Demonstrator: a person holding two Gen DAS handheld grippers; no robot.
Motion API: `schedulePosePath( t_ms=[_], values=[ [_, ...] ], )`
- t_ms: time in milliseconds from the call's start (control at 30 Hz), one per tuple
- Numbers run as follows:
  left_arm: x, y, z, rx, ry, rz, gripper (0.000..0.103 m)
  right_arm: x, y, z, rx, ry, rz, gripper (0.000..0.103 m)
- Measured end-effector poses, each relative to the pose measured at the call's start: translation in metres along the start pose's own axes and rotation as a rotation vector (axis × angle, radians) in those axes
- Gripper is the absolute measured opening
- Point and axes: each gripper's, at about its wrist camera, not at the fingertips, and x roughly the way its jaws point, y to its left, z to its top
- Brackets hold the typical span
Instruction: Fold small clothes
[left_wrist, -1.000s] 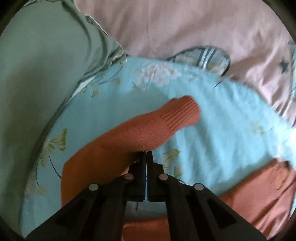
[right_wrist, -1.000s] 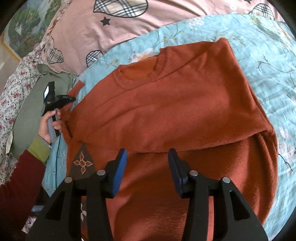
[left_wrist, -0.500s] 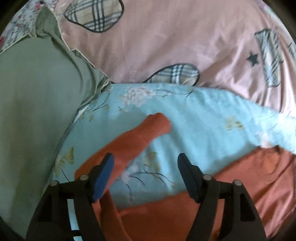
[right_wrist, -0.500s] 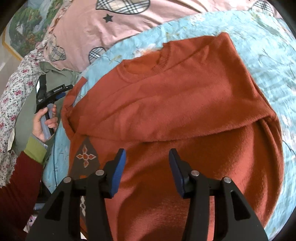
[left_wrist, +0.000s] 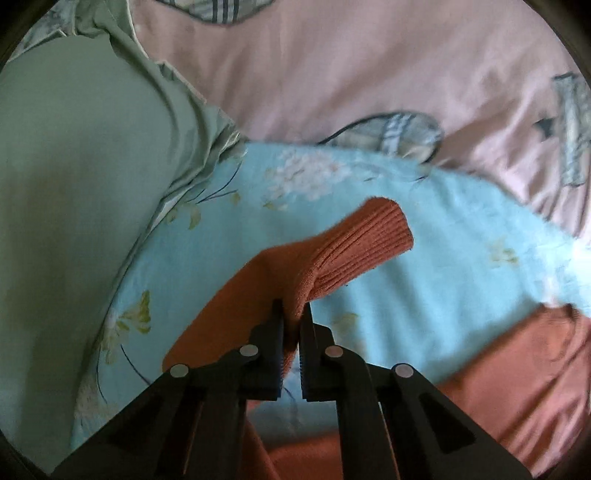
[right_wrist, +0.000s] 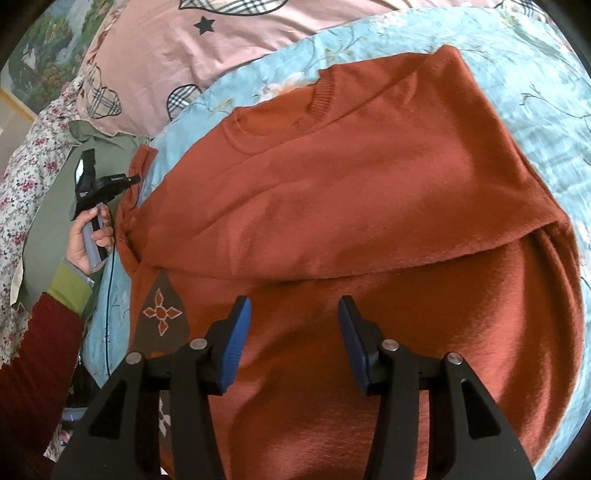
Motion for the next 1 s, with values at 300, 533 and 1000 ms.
schedulePosePath(
  t_ms=[300, 533, 1000],
  values=[
    [-0.128, -0.108, -0.052, 0.08, -0.127, -0.407, 0.004, -0.016, -0.001, -0.004, 0.025, -0.058, 0.024, 0.05],
    [-0.131, -0.228, -0.126, 0.184, -0.009, -0.58, 0.004, -0.035, -0.024, -0.007, 0.093, -0.116, 0.005, 0.05],
    [-0.122, -0.251, -0.19, 0.228, 0.095, -0.562, 0.054, -0.031, -0.039, 0.013, 0.124, -0.152, 0.019, 0.051]
  ],
)
